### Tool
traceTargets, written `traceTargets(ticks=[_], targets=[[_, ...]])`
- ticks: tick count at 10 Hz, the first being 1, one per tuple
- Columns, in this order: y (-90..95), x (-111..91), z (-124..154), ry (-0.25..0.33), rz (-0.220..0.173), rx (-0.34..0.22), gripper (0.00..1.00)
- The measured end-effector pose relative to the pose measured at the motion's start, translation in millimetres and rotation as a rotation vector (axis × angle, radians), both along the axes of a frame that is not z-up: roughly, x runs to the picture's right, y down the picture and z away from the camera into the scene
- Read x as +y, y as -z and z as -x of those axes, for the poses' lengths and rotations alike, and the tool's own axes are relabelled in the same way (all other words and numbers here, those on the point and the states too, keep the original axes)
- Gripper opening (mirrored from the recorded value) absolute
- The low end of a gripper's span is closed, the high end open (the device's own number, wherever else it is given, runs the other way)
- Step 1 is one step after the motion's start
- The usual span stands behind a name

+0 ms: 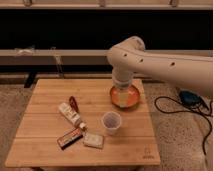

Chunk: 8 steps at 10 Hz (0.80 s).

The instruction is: Pick up the ceramic bowl

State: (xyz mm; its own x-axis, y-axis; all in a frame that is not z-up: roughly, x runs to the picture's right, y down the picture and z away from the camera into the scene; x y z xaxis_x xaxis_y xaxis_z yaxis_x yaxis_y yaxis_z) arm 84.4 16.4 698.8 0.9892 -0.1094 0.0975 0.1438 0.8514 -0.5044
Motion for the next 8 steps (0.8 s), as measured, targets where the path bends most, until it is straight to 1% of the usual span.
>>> traceTargets(ticks=[1,3,6,8], targets=[[-19.9,-3,-25,-0.025,-0.010,0.004,0.80],[-49.8,3,-52,-0.044,-0.007,0.021,0.80],[-98.0,30,-65,-0.054,0.031,0.034,0.80],[-129.8,52,-67,-0.046,0.061,0.051,0.80]])
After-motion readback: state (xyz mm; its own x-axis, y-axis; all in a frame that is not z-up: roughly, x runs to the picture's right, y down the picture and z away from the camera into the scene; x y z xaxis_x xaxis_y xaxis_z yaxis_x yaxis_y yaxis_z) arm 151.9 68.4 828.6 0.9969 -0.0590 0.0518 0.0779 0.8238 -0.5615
